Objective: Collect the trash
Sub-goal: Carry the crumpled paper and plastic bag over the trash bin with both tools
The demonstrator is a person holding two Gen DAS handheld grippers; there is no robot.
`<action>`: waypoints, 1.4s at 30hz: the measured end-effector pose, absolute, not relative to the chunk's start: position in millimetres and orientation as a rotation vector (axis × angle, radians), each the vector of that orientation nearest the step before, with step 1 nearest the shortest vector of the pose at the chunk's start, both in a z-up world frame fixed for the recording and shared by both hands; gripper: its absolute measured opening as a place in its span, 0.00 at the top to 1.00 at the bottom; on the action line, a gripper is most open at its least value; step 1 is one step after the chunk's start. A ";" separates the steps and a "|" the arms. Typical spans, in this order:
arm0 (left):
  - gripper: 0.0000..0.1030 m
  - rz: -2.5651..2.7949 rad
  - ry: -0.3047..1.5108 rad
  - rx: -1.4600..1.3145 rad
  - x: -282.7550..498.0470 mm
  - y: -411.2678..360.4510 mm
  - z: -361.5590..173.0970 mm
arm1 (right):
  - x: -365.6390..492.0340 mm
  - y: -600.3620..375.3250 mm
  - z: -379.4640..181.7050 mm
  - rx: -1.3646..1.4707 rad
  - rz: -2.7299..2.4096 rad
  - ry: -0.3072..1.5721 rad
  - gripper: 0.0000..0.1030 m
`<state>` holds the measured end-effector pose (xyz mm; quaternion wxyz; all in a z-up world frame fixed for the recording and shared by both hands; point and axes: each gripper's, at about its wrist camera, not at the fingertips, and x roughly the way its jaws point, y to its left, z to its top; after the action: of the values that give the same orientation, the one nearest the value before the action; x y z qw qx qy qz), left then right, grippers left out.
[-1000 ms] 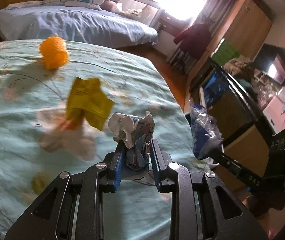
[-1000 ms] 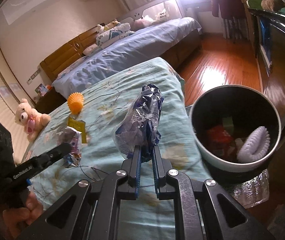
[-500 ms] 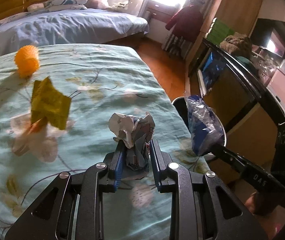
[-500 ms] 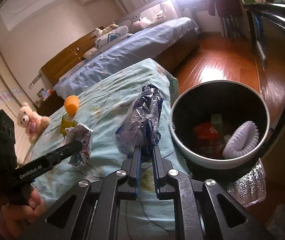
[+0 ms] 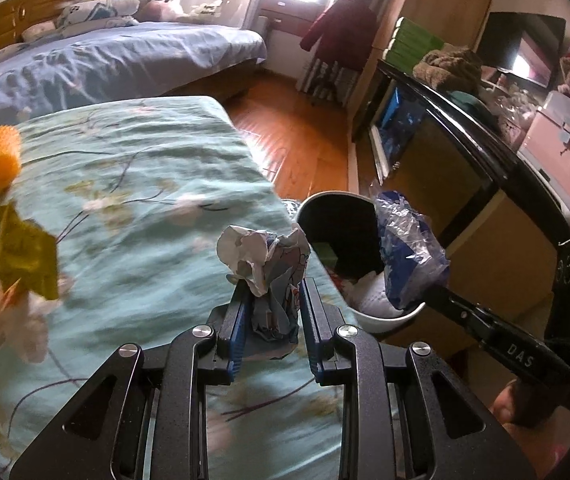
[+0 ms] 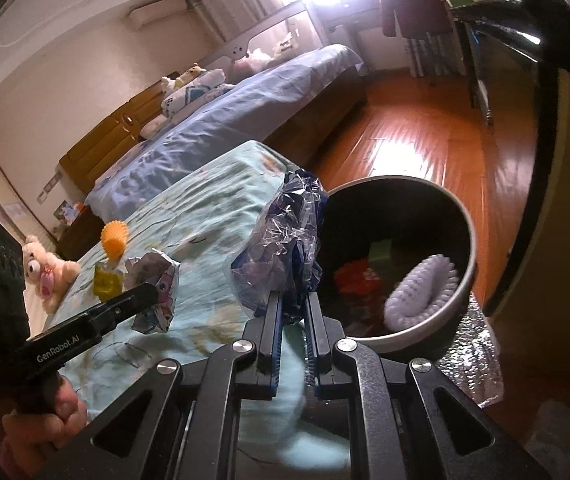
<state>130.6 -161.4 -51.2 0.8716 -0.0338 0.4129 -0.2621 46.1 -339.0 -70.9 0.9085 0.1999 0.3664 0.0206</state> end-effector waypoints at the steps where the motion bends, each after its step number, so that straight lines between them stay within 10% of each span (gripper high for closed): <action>1: 0.77 -0.552 0.863 -0.066 130.8 -164.8 -51.0 | 45.7 -341.4 -71.5 0.416 0.039 0.756 0.90; 42: 0.77 -0.636 0.865 0.024 141.5 -240.7 -48.9 | 48.6 -402.3 -85.2 0.476 -0.059 0.785 0.90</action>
<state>141.5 -240.7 -48.9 0.8593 0.0114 0.4121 -0.3028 48.6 -402.3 -85.2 0.8961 0.2299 0.3787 -0.0286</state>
